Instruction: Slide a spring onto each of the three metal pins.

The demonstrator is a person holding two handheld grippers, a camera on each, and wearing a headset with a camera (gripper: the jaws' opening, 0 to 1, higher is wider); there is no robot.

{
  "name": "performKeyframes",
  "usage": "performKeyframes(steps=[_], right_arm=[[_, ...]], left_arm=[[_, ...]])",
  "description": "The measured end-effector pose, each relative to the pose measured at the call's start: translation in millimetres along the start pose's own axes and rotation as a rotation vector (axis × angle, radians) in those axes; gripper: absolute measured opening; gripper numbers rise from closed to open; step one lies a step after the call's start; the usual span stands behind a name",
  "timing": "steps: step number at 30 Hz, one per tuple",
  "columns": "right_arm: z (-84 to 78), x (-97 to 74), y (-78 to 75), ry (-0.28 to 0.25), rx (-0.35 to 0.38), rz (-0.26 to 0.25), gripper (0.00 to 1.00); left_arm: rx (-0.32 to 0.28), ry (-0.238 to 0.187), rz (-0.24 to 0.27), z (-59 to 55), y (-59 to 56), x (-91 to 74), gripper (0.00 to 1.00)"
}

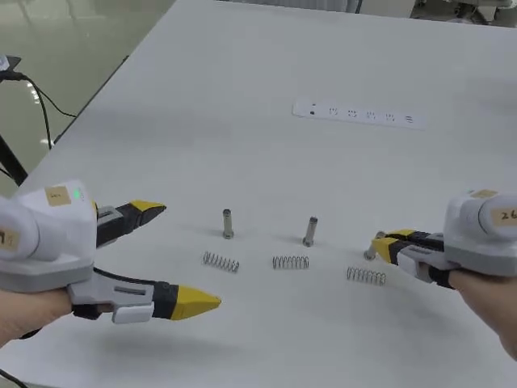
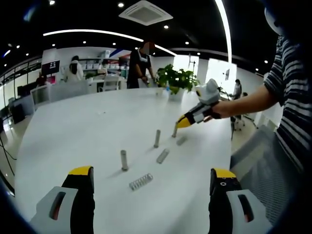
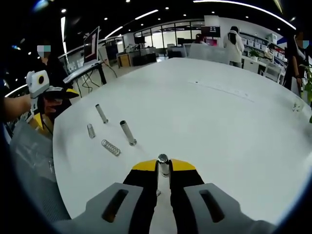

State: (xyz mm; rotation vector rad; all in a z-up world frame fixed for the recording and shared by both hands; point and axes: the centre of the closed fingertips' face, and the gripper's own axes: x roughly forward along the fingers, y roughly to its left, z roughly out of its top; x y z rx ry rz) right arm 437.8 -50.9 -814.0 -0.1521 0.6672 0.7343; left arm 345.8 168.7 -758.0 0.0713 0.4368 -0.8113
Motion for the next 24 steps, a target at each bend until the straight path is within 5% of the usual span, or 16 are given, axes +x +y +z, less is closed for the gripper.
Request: performKeyframes(steps=[24], right_arm=[[5.2,-11.4,-1.7,-0.027,0.020,-0.003,0.13]], left_arm=[[0.002,-0.008,-0.003,2.5,-1.7,-1.1,0.96]])
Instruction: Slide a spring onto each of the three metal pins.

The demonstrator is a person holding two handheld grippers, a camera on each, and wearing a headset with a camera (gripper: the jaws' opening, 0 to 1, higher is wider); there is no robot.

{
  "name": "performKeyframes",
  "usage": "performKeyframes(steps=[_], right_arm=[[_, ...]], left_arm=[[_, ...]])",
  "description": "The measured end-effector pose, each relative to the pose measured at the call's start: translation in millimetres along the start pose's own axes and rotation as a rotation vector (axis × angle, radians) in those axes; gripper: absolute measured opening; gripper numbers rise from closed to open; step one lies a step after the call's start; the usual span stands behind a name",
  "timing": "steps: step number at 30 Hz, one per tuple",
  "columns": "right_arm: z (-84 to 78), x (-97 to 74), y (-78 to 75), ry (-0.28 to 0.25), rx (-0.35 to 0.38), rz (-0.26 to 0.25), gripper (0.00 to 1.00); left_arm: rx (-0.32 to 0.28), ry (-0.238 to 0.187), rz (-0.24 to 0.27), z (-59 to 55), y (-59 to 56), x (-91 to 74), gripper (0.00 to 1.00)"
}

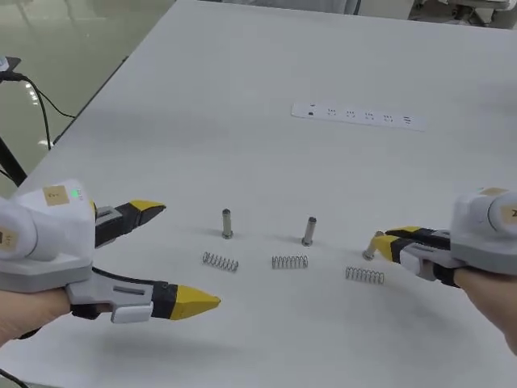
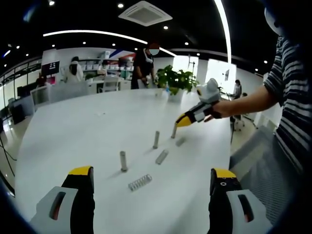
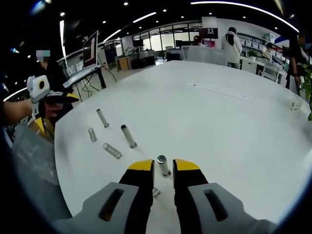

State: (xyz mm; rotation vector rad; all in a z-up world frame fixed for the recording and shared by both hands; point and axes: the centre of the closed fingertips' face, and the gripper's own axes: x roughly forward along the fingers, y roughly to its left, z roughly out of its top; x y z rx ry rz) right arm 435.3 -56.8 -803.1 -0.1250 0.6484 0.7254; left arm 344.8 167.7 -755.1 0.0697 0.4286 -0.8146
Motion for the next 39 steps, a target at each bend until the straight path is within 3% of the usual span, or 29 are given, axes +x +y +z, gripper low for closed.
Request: performKeyframes(steps=[9,15,21,31,36,39], right_arm=[[-9.0,-12.3,3.5,0.007,-0.007,0.033,0.12],[-20.6,-14.9,7.6,0.046,-0.075,0.060,0.12],[-19.7,-15.9,16.8,0.057,-0.116,0.113,0.12],[-30.6,-7.0,28.4,0.174,-0.361,0.203,0.13],[-35.4,-1.5,35.1,0.211,-0.411,0.238,0.13],[-40.3,1.8,34.5,0.243,-0.477,0.253,0.14]], left_arm=[[-0.001,-0.003,0.000,0.3,-0.9,1.3,0.96],[-0.004,0.001,-0.003,-2.5,-2.2,2.5,0.96],[-0.006,0.003,0.001,-2.8,-0.5,2.0,0.96],[-0.010,0.006,0.006,-5.0,0.7,0.8,0.96],[-0.012,0.011,0.008,-6.8,1.2,-1.0,0.96],[-0.014,0.012,0.009,-7.5,1.6,-2.3,0.96]])
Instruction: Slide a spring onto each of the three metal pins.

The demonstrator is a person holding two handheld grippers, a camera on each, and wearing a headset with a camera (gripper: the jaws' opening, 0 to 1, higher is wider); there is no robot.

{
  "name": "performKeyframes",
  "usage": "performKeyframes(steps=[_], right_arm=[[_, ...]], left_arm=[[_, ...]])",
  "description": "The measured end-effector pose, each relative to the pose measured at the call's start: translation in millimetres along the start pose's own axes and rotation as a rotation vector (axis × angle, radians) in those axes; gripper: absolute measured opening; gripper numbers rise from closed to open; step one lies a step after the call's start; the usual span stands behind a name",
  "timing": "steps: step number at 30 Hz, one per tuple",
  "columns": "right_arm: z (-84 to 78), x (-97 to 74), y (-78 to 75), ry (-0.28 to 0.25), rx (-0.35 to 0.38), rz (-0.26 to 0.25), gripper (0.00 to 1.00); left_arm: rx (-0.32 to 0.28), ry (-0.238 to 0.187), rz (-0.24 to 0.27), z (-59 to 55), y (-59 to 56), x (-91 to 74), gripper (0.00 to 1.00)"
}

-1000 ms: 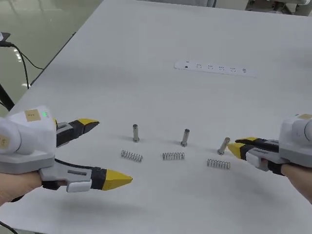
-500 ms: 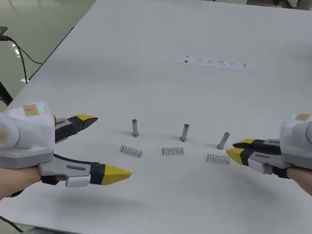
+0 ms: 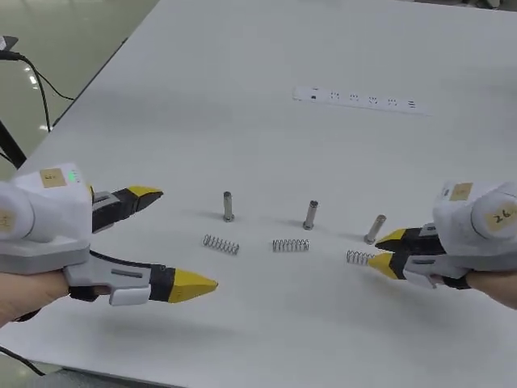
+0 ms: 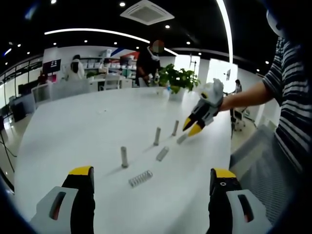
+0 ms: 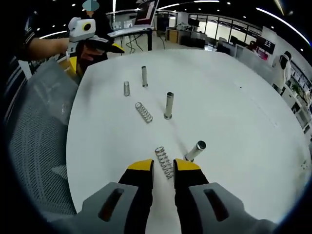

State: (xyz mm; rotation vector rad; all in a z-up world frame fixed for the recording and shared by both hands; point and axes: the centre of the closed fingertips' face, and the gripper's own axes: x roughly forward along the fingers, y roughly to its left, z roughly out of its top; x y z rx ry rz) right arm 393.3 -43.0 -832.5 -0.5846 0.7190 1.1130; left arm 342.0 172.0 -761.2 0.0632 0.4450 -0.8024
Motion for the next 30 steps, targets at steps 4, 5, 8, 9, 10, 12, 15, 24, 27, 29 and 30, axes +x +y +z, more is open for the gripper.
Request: performKeyframes(steps=[4,5,8,9,10,12,15,24,27,29,30], right_arm=[[-11.3,4.8,0.7,0.064,-0.082,0.017,0.14],[-11.6,5.7,1.2,0.067,-0.094,0.017,0.14],[-14.2,8.0,0.1,0.089,-0.139,0.016,0.14],[-14.5,8.6,-0.3,0.093,-0.146,0.015,0.13],[-14.9,9.3,-1.1,0.098,-0.155,0.015,0.13],[-16.2,11.0,-2.9,0.104,-0.160,0.015,0.13],[-18.2,11.7,-4.4,0.112,-0.160,0.016,0.13],[-21.9,12.9,-4.8,0.126,-0.174,0.023,0.11],[-22.2,13.7,-5.2,0.129,-0.172,0.023,0.11],[-22.6,14.1,-4.7,0.130,-0.172,0.024,0.11],[-23.3,14.5,-4.3,0.131,-0.174,0.024,0.11]], left_arm=[[0.001,0.004,0.000,-0.9,-0.3,-0.9,0.96],[0.000,0.004,-0.001,-0.8,-0.4,-1.0,0.96],[-0.002,0.002,-0.001,-0.2,0.2,-1.7,0.96],[-0.002,0.002,-0.001,-0.2,0.4,-1.8,0.96],[-0.001,0.003,0.000,-0.2,0.7,-1.9,0.96],[-0.001,0.005,-0.002,-0.1,0.5,-1.8,0.96],[0.000,0.005,-0.004,0.5,0.1,-1.7,0.96],[-0.002,0.013,-0.007,-2.6,0.3,-1.2,0.96],[-0.002,0.018,-0.009,-4.8,0.4,-0.9,0.96],[-0.002,0.020,-0.010,-5.4,0.1,-0.9,0.95],[-0.003,0.019,-0.010,-5.4,-0.1,-0.9,0.95]])
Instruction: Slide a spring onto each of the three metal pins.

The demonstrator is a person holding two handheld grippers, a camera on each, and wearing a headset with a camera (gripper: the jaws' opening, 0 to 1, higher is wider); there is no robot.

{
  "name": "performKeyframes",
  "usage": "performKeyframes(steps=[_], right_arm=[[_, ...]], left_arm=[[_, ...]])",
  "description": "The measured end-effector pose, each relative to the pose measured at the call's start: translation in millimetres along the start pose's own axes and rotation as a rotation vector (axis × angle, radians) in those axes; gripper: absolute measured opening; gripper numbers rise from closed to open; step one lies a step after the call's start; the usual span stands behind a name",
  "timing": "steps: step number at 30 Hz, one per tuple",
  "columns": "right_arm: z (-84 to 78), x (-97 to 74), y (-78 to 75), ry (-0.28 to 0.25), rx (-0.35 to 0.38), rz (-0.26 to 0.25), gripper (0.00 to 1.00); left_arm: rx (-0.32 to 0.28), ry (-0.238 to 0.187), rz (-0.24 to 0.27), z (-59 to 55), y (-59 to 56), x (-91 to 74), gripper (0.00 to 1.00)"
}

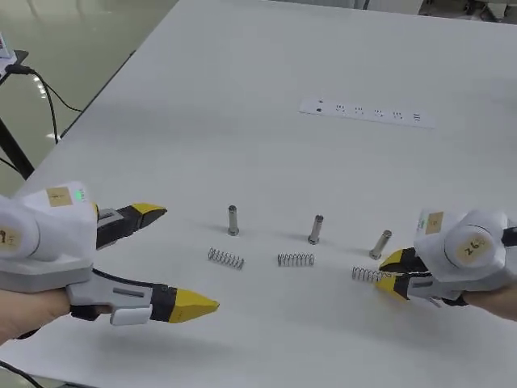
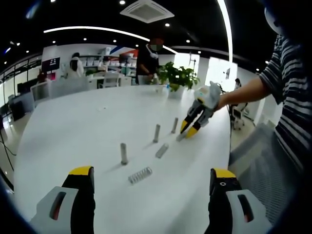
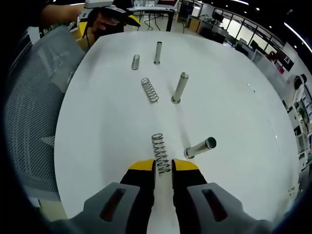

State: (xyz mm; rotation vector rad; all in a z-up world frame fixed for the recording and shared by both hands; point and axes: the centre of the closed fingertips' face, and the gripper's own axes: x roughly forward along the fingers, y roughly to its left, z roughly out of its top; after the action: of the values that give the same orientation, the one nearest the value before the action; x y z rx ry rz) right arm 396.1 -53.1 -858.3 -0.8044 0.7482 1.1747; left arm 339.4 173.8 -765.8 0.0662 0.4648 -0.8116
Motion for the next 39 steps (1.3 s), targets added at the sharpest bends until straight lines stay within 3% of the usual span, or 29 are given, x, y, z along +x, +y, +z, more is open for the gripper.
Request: performKeyframes(steps=[10,18,23,34,39], right_arm=[[0.5,2.6,3.8,-0.006,-0.011,0.010,0.08],[9.5,-8.1,11.5,-0.035,-0.028,0.007,0.08],[20.8,-18.6,16.2,-0.062,-0.034,0.007,0.08],[48.6,-35.8,32.2,-0.107,-0.086,0.018,0.08],[57.5,-38.5,37.9,-0.118,-0.094,0.029,0.08]], left_arm=[[-0.004,0.001,-0.006,-2.2,-3.1,0.3,0.95],[0.020,-0.013,-0.025,8.8,-12.4,0.2,0.95],[0.033,-0.013,-0.063,12.1,-21.6,5.2,0.92],[0.065,0.035,-0.212,10.2,-42.6,30.9,0.76],[0.059,0.017,-0.247,18.8,-48.7,44.5,0.68]])
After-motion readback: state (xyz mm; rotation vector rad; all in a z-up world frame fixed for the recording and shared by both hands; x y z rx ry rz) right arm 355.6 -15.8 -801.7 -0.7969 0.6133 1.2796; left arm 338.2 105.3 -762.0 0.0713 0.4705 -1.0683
